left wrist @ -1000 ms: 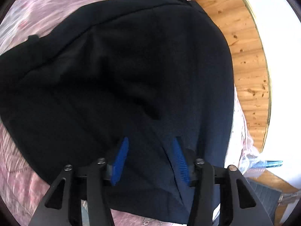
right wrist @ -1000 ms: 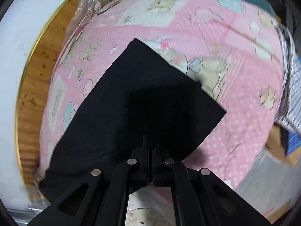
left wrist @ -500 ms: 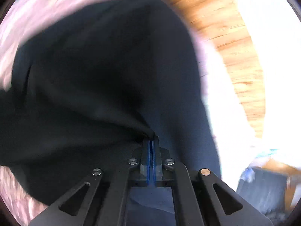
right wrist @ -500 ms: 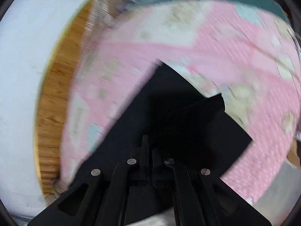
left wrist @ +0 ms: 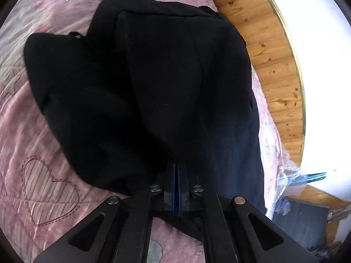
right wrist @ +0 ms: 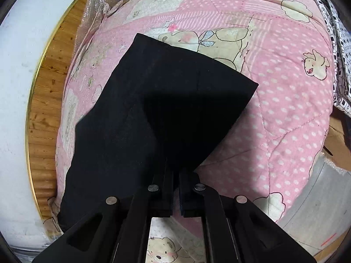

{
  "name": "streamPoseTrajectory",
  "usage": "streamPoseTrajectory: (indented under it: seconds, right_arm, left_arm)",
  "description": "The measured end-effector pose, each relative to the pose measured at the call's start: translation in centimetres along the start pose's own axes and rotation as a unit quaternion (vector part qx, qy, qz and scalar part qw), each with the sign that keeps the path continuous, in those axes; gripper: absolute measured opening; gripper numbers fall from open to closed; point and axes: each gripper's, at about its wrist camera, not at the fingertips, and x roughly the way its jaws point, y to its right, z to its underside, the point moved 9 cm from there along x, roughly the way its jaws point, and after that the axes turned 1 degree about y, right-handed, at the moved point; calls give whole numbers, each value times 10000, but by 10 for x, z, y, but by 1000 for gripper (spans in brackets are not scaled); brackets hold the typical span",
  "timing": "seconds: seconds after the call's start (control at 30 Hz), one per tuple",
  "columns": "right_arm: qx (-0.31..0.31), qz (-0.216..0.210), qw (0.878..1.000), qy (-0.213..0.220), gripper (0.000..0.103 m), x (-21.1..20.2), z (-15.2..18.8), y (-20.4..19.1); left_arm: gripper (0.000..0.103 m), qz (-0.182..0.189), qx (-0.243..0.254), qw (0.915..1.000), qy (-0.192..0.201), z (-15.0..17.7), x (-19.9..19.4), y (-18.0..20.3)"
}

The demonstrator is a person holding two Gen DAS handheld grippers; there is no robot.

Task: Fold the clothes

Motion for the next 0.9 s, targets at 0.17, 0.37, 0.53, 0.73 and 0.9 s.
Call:
streamPoseTrajectory:
  seconds: [0.17,0.37,0.53,0.73,0.9]
  right_arm:
    - [-100,145,9997,173,3,2,-19,1]
    - [118,377,9982,449,1,-1,-60,19]
    - [-241,776,9957,453,0,-5,-61,22]
    - [-555,2563,9561,1308,40,-71,-56,24]
    - [-2671,2187,9303,1237,42,-62,22,-97]
  left_arm:
    - [1,-57,125,9999,-57,-77,-2,-57]
    - [2,-249,405,9985,-274,-49,23,-59]
    - [2,-316,322,9987,-235,-31,23,-80]
    - [21,208,95,9997,89,4,-29,-108]
    - [27,331,-242,9978,530,19,-72,-153]
